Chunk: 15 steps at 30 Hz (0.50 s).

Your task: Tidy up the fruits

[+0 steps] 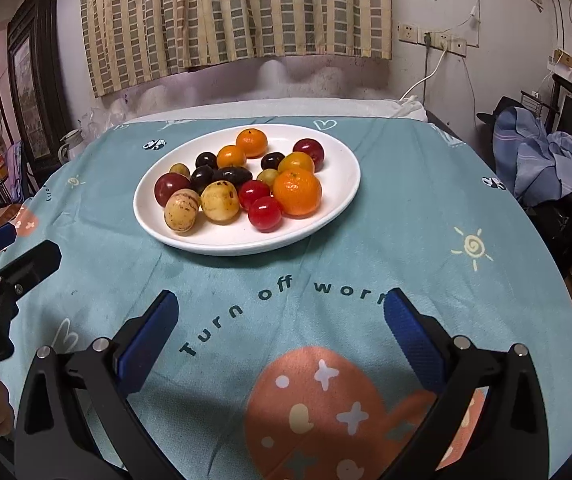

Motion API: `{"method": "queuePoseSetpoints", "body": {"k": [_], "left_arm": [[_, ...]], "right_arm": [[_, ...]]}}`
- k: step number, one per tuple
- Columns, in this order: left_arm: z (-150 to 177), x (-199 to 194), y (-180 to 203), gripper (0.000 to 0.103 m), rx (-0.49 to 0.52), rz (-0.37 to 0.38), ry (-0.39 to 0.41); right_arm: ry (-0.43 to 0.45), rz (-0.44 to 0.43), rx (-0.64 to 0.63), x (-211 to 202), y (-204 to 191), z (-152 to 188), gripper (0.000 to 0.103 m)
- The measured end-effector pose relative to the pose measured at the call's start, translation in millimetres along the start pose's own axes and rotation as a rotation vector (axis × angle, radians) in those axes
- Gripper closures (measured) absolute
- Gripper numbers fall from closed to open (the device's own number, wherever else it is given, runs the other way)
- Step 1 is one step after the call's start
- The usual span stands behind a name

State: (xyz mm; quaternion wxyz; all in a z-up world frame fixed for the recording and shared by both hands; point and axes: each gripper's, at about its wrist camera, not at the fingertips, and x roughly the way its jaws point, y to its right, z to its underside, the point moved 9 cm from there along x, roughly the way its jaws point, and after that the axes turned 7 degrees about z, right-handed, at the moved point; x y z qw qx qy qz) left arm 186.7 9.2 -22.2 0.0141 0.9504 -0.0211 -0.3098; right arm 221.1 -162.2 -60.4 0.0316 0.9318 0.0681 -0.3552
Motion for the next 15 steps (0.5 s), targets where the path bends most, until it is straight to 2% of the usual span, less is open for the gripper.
{"method": "queuePoseSetpoints", "body": {"k": [5,11,15], "left_arm": [[4.9,1.4,-2.1,0.002,-0.006,-0.037,-0.010],[5.9,5.8,-0.6,0.002,-0.005,-0.010,-0.037],[6.2,5.5,0.1,0.002,0.013,-0.029,-0.033]], "right_arm": [[-0.004,-0.004,0.004,0.1,-0.8,0.9,0.001],[-0.003,-0.006,0.005,-0.3,-2.5,2.4,0.001],[-0.008,-0.009,0.005,0.3,-3.3,2.8,0.001]]}}
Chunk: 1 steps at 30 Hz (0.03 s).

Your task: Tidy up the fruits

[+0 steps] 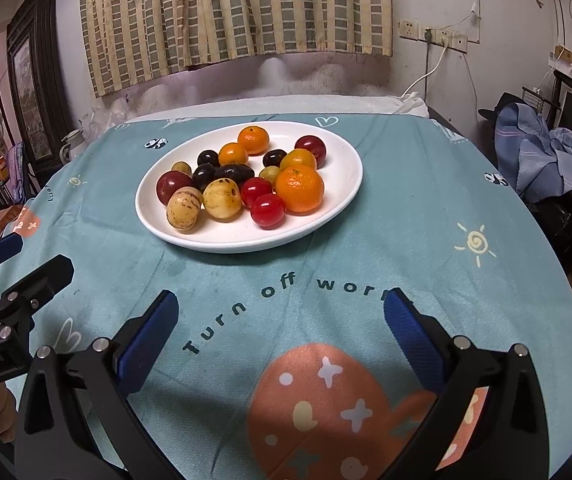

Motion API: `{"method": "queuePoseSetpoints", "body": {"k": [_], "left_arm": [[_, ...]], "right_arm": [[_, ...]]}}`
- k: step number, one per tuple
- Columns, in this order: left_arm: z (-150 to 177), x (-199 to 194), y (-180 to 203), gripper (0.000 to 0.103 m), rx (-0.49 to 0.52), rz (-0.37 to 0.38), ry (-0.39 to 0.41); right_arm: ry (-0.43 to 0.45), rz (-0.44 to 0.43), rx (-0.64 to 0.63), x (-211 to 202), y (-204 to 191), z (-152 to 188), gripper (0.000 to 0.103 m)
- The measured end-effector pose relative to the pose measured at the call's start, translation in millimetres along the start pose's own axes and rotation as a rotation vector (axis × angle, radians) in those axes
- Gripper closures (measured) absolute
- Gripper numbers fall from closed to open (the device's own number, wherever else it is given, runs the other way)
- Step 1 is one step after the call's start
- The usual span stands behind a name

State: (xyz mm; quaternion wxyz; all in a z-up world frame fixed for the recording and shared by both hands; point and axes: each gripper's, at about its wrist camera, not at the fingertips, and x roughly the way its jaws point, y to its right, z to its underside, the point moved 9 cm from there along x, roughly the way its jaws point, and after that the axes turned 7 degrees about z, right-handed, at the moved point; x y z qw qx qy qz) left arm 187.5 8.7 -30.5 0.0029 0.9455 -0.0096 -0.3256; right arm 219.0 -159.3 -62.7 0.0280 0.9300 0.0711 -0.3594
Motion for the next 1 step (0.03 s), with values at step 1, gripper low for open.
{"method": "queuePoseSetpoints", "body": {"k": [1], "left_arm": [[0.1,0.0,0.2,0.002,0.003,-0.002,0.001]], "right_arm": [[-0.001,-0.001,0.000,-0.1,-0.4,0.3,0.001]]}}
